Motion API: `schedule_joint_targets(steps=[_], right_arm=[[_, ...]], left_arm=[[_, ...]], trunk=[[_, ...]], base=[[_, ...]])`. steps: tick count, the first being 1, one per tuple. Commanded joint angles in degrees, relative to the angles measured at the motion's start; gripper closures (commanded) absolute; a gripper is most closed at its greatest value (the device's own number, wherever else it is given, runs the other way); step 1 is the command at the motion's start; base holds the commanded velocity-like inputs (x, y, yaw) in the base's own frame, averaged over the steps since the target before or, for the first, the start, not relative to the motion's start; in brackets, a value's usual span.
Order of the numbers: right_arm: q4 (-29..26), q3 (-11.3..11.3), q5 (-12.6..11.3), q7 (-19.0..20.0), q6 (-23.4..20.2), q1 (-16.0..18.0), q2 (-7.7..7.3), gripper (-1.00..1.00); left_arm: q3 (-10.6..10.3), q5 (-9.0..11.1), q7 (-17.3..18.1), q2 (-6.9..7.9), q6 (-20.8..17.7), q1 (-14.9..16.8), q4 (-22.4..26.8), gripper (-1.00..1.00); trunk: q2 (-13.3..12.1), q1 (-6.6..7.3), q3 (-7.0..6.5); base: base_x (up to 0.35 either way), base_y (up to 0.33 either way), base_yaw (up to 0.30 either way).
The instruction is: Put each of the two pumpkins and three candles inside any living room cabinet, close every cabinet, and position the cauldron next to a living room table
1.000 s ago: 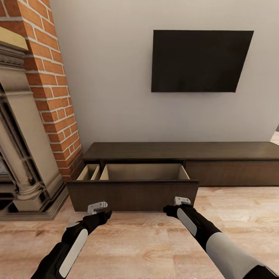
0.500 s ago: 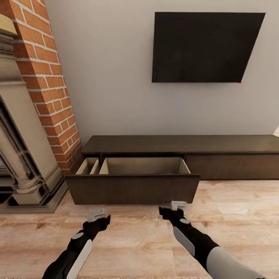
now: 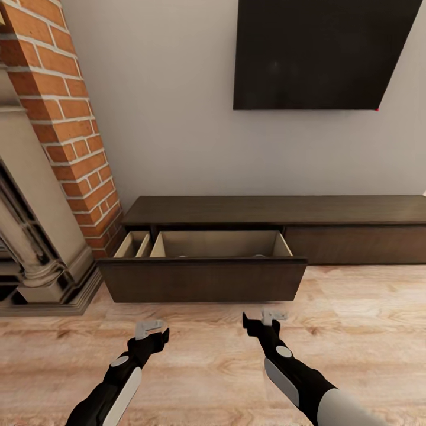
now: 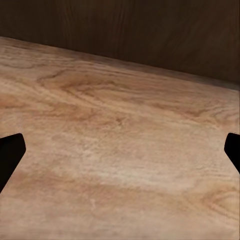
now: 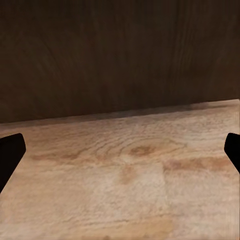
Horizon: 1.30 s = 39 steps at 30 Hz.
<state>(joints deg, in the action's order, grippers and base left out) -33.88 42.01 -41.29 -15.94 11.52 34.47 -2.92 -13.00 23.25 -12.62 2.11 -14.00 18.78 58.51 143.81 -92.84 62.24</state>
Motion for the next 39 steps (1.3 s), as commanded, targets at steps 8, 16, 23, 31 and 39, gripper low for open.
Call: schedule_joint_targets(steps=[8,16,23,31,39], right_arm=[[-0.1,0.5,-0.5,-0.2,1.1,0.1,-0.15,-1.0],[-0.1,0.4,-0.5,-0.2,1.5,0.1,-0.15,-1.0],[-0.1,0.4,-0.5,-0.2,1.5,0.1,-0.15,-1.0],[-0.1,0.4,-0.5,-0.2,1.5,0.1,-0.15,-1.0],[0.0,0.4,-0.5,-0.2,1.5,0.1,-0.11,-1.0]], left_arm=[[-0.3,0.6,-0.6,0.09,-0.2,0.0,0.7,-1.0],[-0.3,0.6,-0.6,0.09,-0.2,0.0,0.9,-1.0],[-0.2,0.7,-0.6,0.12,-0.2,0.0,1.0,-1.0],[0.1,0.7,-0.5,0.17,-0.3,0.0,1.8,-1.0],[0.2,0.8,-0.4,0.17,-0.3,0.0,1.9,-1.0]], trunk=[[0.1,-0.19,1.83],[0.2,-0.4,3.6],[0.3,-0.58,5.16],[0.4,-0.78,6.93],[0.5,-0.89,7.81]], base=[[0.0,0.0,0.0],[0.0,0.0,0.0],[0.0,0.0,0.0],[0.0,0.0,0.0],[0.0,0.0,0.0]])
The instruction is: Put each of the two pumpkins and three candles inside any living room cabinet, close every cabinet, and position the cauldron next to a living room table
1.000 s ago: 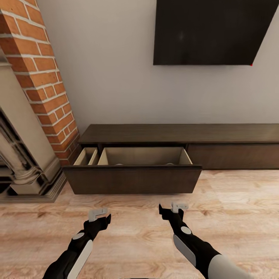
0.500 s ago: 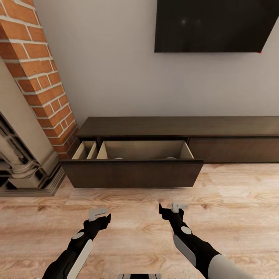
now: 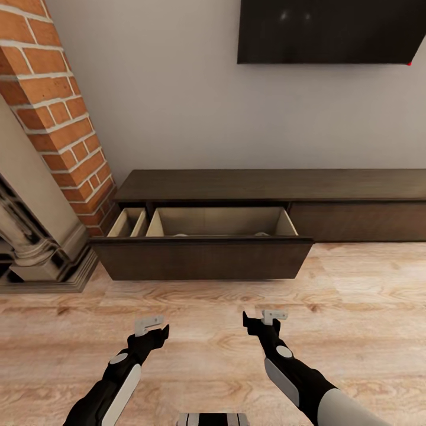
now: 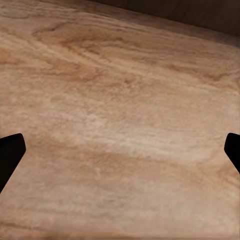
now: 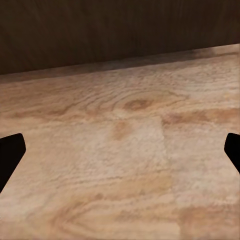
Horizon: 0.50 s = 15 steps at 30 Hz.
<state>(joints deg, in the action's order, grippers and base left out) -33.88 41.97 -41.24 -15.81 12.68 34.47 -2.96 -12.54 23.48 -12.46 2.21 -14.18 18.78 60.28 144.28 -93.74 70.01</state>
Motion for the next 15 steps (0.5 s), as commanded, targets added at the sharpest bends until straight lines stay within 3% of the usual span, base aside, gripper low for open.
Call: schedule_joint_targets(steps=[1,6,15], right_arm=[[-0.1,0.5,-0.6,-0.4,0.3,0.1,-0.07,-1.0],[0.0,0.5,-0.7,-0.4,0.3,0.1,-0.09,-1.0],[0.0,0.5,-0.7,-0.4,0.3,0.1,-0.06,-1.0]], left_arm=[[-0.3,0.6,-0.6,0.08,-0.2,0.0,0.1,-1.0],[-0.4,0.6,-0.5,0.08,-0.2,0.0,0.1,-1.0],[-0.4,0.5,-0.5,0.08,-0.2,0.0,0.2,-1.0]], trunk=[[0.0,0.01,0.05],[0.0,0.01,0.05],[0.0,0.01,0.05]], base=[[0.0,0.0,0.0],[0.084,0.0,0.0],[0.314,0.0,0.0]])
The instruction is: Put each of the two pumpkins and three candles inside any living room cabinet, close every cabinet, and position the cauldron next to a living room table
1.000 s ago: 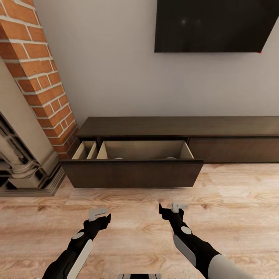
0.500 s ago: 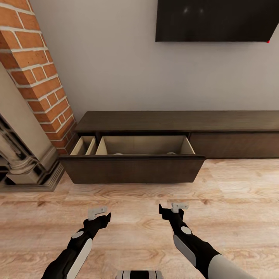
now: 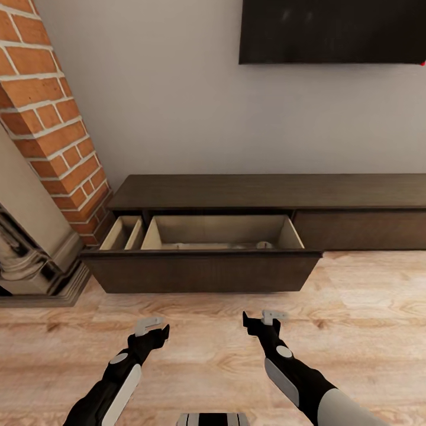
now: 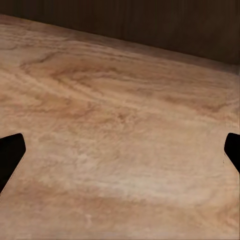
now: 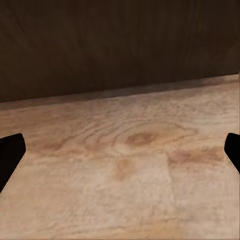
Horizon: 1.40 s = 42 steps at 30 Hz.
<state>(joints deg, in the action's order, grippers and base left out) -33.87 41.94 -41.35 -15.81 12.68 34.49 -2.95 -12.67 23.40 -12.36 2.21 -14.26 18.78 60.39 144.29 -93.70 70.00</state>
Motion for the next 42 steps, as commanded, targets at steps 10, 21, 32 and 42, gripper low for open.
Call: schedule_joint_targets(steps=[10,21,32,42], right_arm=[[0.0,0.4,-0.7,-0.4,0.3,0.1,-0.08,-1.0],[0.0,0.4,-0.8,-0.4,0.3,0.1,-0.08,-1.0],[0.0,0.4,-0.8,-0.4,0.3,0.1,-0.12,-1.0],[0.0,0.4,-0.8,-0.4,0.3,0.1,-0.12,-1.0]], left_arm=[[-0.2,0.6,-0.6,0.08,-0.2,0.0,0.1,-1.0],[-0.2,0.6,-0.5,0.16,-0.2,0.0,0.2,-1.0],[-0.2,0.8,-0.6,0.17,-0.2,0.0,0.2,-1.0],[-0.2,0.7,-0.6,0.17,-0.2,0.0,0.2,-1.0]], trunk=[[0.0,-0.02,0.05],[0.0,-0.02,0.05],[0.0,-0.02,0.05],[0.0,-0.02,0.05]], base=[[0.341,0.0,0.0],[0.248,0.0,0.0],[0.123,0.0,0.0],[0.035,0.0,0.0]])
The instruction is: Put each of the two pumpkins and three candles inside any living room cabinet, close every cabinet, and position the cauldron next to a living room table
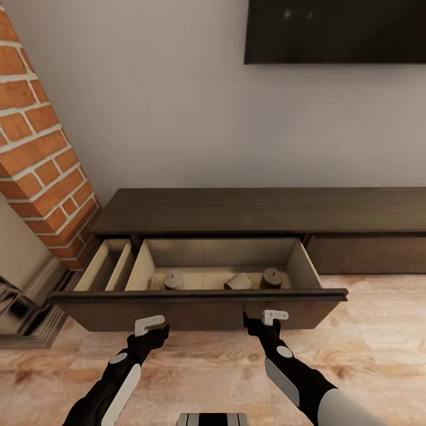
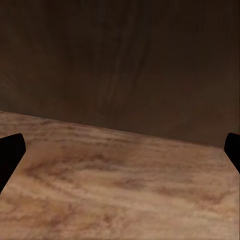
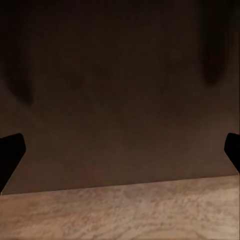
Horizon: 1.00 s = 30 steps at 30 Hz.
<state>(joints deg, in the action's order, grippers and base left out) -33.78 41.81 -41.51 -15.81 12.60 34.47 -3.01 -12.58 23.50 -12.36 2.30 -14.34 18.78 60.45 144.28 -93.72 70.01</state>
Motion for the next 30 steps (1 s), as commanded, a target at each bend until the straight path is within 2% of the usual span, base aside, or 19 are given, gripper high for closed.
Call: schedule_joint_targets(steps=[1,5,22,30], right_arm=[[-0.1,0.5,-0.6,-0.4,0.3,0.1,-0.07,-1.0],[-0.1,0.4,-0.6,-0.4,0.3,0.1,-0.07,-1.0],[-0.1,0.1,-0.7,-0.4,0.5,0.1,-0.07,-1.0],[-0.1,0.1,-0.9,-0.4,2.1,0.1,-0.07,-1.0]], left_arm=[[-0.2,0.6,-0.5,0.08,-0.2,0.0,0.1,-1.0],[-0.2,0.6,-0.5,0.08,-0.2,0.0,0.1,-1.0],[-0.1,0.7,-0.6,0.08,0.0,0.0,0.1,-1.0],[0.0,0.5,-0.7,0.08,0.0,0.0,0.0,-1.0]], trunk=[[0.0,0.0,0.05],[0.0,0.0,0.05],[0.0,0.0,0.05],[0.0,0.0,0.05]], base=[[0.189,0.0,0.0],[0.202,0.0,0.0],[0.04,0.0,0.0],[0.044,0.0,0.0]])
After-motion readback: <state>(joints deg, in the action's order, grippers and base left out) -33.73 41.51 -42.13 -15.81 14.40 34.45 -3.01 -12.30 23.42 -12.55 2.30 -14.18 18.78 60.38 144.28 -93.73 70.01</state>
